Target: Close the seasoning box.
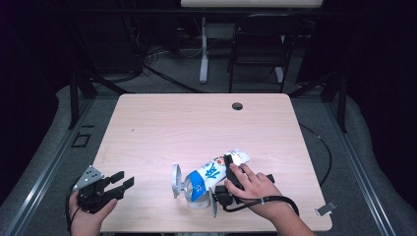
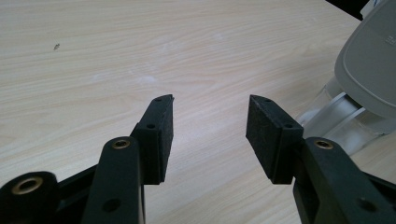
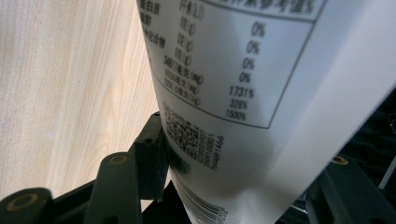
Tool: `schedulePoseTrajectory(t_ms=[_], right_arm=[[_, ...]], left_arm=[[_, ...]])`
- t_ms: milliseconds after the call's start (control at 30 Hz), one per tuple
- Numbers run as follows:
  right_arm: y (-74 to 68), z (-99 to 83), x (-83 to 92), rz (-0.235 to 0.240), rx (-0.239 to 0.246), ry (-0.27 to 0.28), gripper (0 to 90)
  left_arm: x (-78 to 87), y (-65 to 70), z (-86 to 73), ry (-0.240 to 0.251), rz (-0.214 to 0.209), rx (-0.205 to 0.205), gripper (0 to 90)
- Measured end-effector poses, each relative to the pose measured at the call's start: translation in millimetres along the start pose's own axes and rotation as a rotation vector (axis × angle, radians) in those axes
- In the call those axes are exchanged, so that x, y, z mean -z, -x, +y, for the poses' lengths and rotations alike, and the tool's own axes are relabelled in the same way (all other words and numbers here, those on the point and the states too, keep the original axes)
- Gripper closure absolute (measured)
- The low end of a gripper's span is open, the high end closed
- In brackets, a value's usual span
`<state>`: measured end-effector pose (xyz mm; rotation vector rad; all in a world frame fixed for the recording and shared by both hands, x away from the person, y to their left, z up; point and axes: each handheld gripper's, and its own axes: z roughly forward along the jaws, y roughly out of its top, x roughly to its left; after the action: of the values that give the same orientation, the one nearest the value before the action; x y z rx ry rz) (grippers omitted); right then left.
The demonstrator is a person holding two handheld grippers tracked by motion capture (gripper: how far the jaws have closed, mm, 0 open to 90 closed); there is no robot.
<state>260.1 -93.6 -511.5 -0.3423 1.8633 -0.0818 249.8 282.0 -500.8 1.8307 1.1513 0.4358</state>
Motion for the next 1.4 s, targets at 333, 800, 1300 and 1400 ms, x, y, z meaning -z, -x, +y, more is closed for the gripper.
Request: schedulePoseTrajectory(t_ms=[333, 800, 1300, 1400], right_arm=[[-0.1, 0.1, 0.0, 0.0, 0.0, -0.001, 46.2], [0.1, 0.5, 0.2, -0.003, 0.008, -0.003, 46.3], [0.1, 0.6, 0.3, -0.005, 0.016, -0.004, 46.4], [0.2, 0.9, 0.8, -0.008, 0.022, -0.009, 46.5]], left_arm=[[-0.4, 0.1, -0.2, -0.002, -0.001, 0.001, 51.7], [-0.3, 0.2, -0.2, -0.002, 0.001, 0.001, 51.6], [-0.2, 0.0, -0.3, -0.002, 0.003, 0.002, 51.6], [-0.3, -0.3, -0.4, -0.002, 0.003, 0.003, 51.6]])
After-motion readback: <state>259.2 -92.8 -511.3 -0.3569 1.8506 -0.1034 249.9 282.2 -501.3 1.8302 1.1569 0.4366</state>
